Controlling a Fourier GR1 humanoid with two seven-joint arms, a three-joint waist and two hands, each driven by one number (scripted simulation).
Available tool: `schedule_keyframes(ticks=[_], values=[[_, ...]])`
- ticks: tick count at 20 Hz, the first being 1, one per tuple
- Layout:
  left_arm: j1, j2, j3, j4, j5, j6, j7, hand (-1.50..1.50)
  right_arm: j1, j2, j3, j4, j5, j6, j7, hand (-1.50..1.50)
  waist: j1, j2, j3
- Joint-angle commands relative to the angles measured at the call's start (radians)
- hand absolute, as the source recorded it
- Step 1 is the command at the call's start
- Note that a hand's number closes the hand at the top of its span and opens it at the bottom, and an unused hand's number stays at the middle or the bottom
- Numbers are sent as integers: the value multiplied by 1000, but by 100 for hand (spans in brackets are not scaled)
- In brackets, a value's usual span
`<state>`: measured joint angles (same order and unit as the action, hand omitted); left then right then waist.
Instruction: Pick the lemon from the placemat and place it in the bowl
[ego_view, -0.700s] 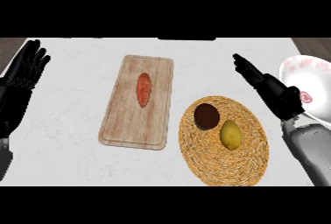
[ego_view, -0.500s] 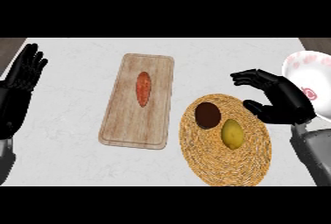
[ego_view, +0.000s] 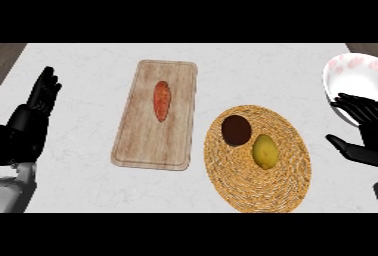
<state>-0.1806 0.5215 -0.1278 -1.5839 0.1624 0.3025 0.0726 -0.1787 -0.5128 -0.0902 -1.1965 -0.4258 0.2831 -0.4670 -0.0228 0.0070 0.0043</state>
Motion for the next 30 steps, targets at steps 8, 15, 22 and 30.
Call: schedule_keyframes(ticks=[8,15,22,30], values=[[-58,-76,-48,25,-90,52,78,0,38,-221,47,-11,286,102,-143,-150,20,-7,-4],[-53,-105,-78,10,-145,80,98,0,-24,-300,168,-198,426,103,135,-150,21,-9,-6],[-58,-115,-50,1,-165,55,104,0,-78,-224,278,-331,483,177,351,-150,25,-9,-5],[-26,-121,29,71,-135,-37,-15,0,-132,-156,345,-348,592,264,475,-150,24,-6,-5]])
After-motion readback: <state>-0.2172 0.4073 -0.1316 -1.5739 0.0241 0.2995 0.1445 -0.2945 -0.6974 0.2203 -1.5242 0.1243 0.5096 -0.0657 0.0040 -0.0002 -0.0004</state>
